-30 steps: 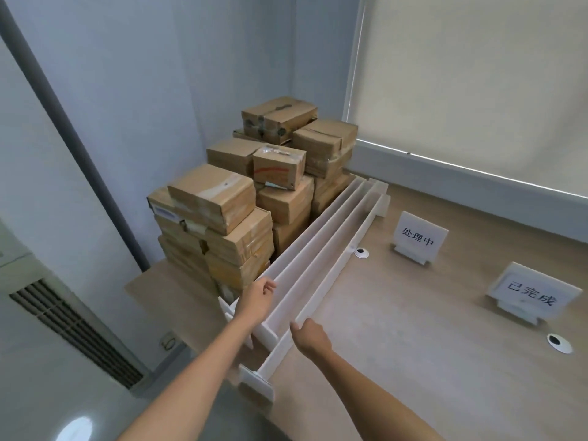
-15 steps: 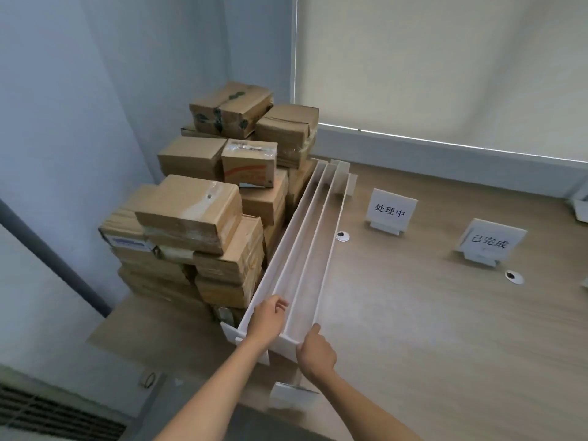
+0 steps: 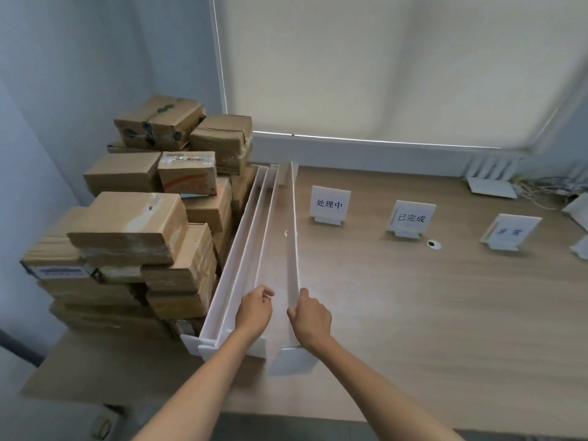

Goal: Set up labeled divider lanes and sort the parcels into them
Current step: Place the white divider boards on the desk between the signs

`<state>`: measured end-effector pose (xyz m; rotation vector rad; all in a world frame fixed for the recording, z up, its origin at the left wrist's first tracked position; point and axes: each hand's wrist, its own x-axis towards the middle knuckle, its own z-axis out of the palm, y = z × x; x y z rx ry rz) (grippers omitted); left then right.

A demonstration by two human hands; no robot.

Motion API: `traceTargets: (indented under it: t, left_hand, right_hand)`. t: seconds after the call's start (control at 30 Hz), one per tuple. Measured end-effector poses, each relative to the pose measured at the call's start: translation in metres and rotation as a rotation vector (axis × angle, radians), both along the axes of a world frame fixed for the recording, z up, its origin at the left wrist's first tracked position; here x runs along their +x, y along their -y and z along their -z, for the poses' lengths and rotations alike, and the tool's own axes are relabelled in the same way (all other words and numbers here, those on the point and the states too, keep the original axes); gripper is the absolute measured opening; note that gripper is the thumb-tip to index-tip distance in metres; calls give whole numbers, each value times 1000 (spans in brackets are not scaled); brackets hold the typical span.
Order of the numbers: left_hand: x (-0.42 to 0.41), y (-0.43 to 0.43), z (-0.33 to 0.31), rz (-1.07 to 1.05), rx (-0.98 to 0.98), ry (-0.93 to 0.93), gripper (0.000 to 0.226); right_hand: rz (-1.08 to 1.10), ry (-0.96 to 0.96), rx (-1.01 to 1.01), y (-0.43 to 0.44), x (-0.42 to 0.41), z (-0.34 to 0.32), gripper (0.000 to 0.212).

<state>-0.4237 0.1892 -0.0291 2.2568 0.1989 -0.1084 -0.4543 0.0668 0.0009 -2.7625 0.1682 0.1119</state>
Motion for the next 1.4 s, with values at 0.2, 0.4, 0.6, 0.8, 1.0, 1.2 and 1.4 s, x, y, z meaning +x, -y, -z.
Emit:
traceTargets:
  t: [0.2, 0.4, 0.6, 0.8, 1.0, 1.2, 1.4]
  left_hand:
    - [5, 47, -28, 41, 32, 41, 26]
    - [-14, 141, -55, 81, 67, 102, 29]
    - [-56, 263, -66, 142, 48, 107, 35]
    - [-96, 390, -67, 231, 33, 141, 33]
    - [-126, 497, -61, 366, 13, 128, 31]
    - [-124, 589, -59, 465, -11, 118, 33]
    - [-98, 671, -45, 501, -12, 91, 33]
  right_hand:
    - [25, 97, 44, 41, -10, -33, 30]
    - [72, 180, 65, 125, -41, -64, 27]
    - [116, 238, 11, 249, -87, -83, 28]
    - [194, 262, -40, 380, -141, -89, 29]
    - [300, 242, -86, 487, -184, -84, 33]
    - [381, 205, -111, 568, -193, -76, 33]
    - [439, 161, -117, 652, -171, -58, 31]
